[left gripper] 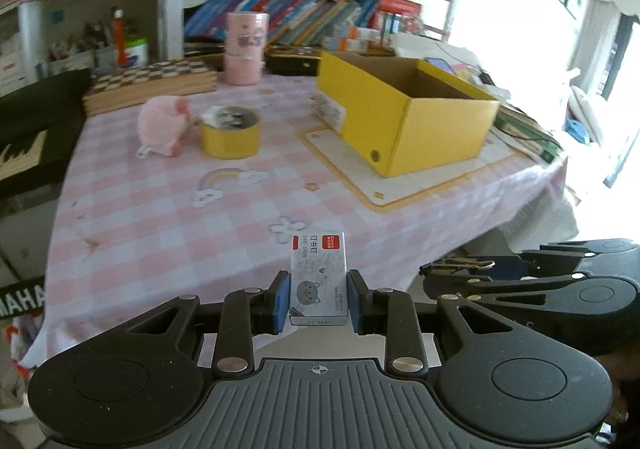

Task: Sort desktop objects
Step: 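Carry the binder clip and white box with both tools toward the yellow box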

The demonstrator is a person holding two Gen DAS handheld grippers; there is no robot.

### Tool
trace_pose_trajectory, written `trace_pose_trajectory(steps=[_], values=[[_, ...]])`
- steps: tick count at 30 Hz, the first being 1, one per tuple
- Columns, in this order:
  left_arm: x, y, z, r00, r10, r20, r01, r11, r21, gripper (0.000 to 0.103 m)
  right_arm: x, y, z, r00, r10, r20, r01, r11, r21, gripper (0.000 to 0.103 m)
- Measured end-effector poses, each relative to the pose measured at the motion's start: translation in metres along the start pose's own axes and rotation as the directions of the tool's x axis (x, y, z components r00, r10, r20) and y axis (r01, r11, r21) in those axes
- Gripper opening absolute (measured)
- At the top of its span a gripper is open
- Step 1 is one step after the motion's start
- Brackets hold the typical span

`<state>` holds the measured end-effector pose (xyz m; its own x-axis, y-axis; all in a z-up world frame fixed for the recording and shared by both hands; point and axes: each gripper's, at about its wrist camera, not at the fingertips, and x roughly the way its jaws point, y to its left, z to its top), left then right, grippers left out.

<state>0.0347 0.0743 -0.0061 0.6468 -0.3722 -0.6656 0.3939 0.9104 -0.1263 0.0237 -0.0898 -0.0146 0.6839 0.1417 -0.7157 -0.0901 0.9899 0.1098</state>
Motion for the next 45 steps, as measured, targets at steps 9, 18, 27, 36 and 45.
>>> trace_pose_trajectory(steps=[9,18,27,36,45], values=[[0.007,-0.019,0.003,0.999,-0.054,-0.001,0.054,0.996,0.072,0.028,-0.008,-0.017,-0.008,0.999,-0.042,0.005,0.042,0.997,0.059,0.038],[0.019,-0.038,0.009,0.996,-0.089,-0.020,0.091,0.989,0.114,0.028,-0.011,-0.035,-0.013,0.998,-0.070,0.005,0.069,0.993,0.100,0.038],[0.036,-0.060,0.019,0.991,-0.130,-0.033,0.133,0.981,0.141,0.028,-0.015,-0.059,-0.010,0.994,-0.110,0.007,0.108,0.986,0.127,0.038],[0.057,-0.080,0.036,0.987,-0.159,-0.037,0.163,0.973,0.161,0.028,-0.012,-0.086,0.003,0.991,-0.130,0.004,0.129,0.983,0.130,0.038],[0.078,-0.094,0.050,0.984,-0.172,-0.037,0.176,0.970,0.167,0.028,-0.002,-0.111,0.020,0.990,-0.139,0.003,0.138,0.984,0.114,0.038]])
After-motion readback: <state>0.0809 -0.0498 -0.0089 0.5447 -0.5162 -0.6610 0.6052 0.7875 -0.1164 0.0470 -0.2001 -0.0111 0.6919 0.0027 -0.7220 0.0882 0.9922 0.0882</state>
